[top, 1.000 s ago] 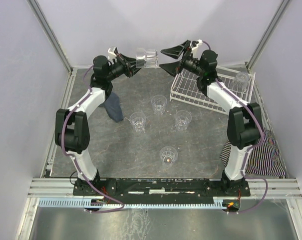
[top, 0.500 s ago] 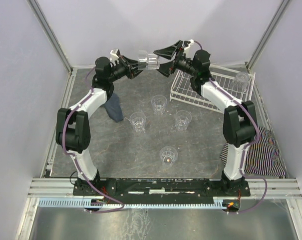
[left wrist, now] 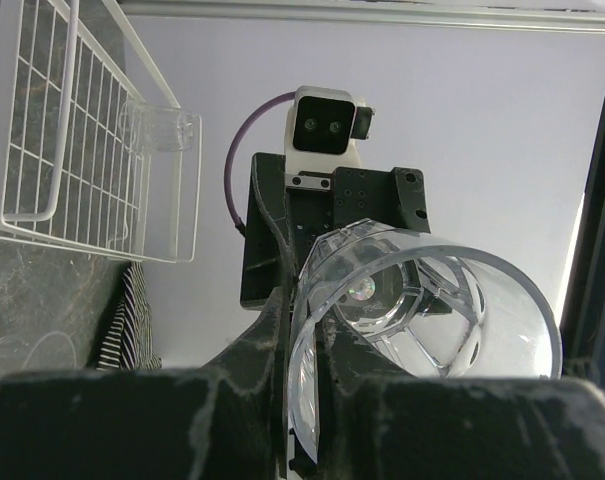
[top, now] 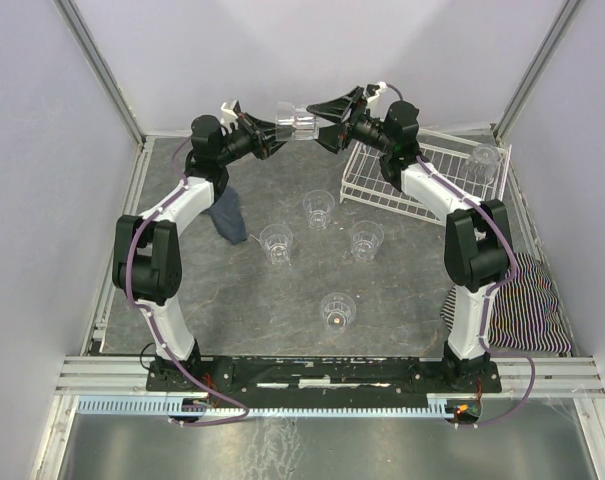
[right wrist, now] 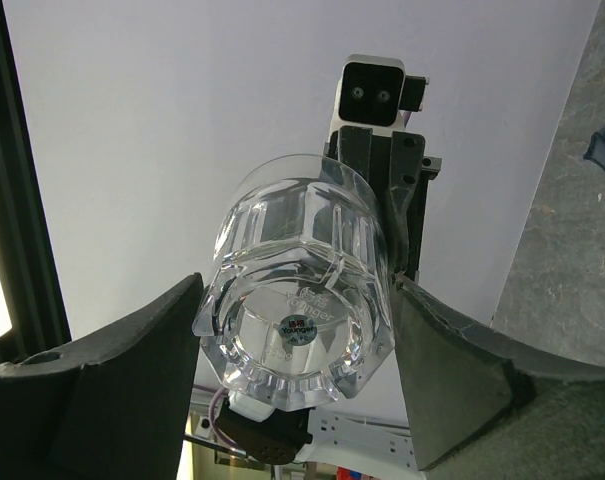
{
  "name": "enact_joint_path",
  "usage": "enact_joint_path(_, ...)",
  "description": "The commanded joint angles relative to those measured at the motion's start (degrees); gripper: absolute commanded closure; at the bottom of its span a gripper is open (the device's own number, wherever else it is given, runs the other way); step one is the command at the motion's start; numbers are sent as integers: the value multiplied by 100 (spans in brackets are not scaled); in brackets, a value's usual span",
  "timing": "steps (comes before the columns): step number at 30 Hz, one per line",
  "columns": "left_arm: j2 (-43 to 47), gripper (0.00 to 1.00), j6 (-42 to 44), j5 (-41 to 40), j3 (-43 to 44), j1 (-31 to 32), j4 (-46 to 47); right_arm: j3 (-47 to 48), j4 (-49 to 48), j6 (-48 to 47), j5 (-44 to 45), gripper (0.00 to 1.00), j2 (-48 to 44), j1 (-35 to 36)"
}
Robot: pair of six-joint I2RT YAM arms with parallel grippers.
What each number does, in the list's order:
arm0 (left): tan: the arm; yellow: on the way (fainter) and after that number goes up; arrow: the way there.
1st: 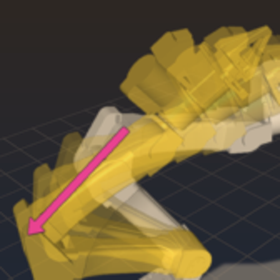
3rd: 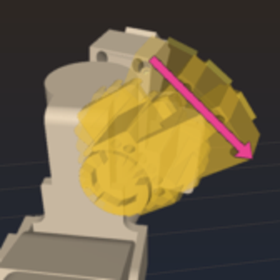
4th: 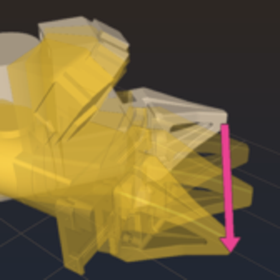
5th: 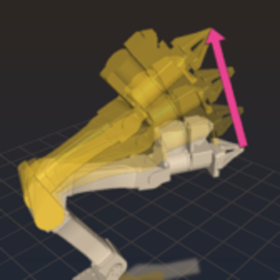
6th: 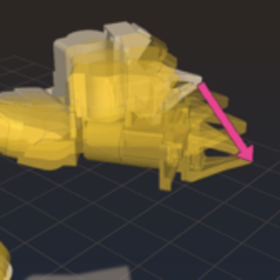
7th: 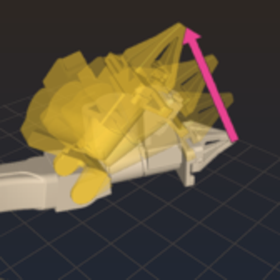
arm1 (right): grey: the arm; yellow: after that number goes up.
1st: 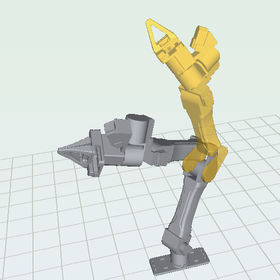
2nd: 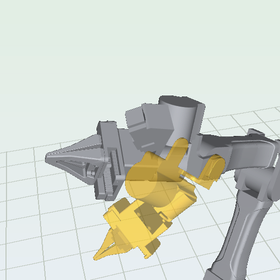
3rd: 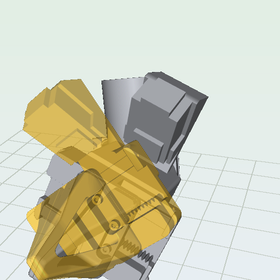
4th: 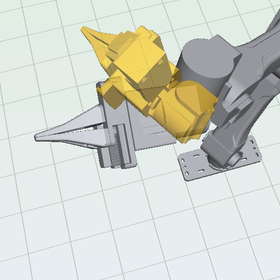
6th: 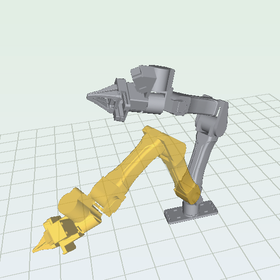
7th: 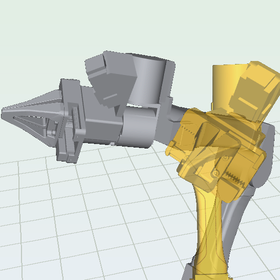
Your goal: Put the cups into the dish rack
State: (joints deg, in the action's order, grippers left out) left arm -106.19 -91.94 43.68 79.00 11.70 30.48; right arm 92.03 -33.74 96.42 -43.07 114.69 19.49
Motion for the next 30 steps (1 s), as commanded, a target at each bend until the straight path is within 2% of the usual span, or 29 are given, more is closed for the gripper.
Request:
enact_joint_path(1, -20, 93, 52, 106, 116, 16, 142, 184, -292, 59, -140, 98, -73, 73)
enact_joint_path(4, -1, 80, 329, 64, 182, -3, -198, 142, -179, -31, -132, 99, -140, 50)
enact_joint_path(9, 34, 49, 625, -44, 221, -73, -562, 122, 213, -320, -105, 99, -300, -64)
enact_joint_path(11, 37, 13, 738, -73, 243, -91, -718, 103, 250, -349, -99, 99, -335, -120)
enact_joint_path(12, 44, 8, 804, -89, 257, -112, -798, 83, 264, -364, -94, 99, -360, -161)
enact_joint_path(17, 140, 2, 1125, -224, 201, -206, -1240, -78, 773, -812, -100, 99, -614, -514)
enact_joint_path(21, 278, 1, 1434, -366, 12, -357, -1576, -137, 1648, -1529, -198, 99, -895, -942)
enact_joint_path(23, 323, 1, 1797, -479, 74, -417, -1972, -54, 2475, -2171, -219, 99, -1057, -1182)
enact_joint_path(26, 315, 1, 2668, -779, 494, -432, -3068, 269, 4097, -3441, -88, 99, -1289, -1588)
enact_joint_path(30, 316, 1, 3699, -1251, 958, -424, -4337, 599, 5542, -4705, 351, 99, -1424, -1953)
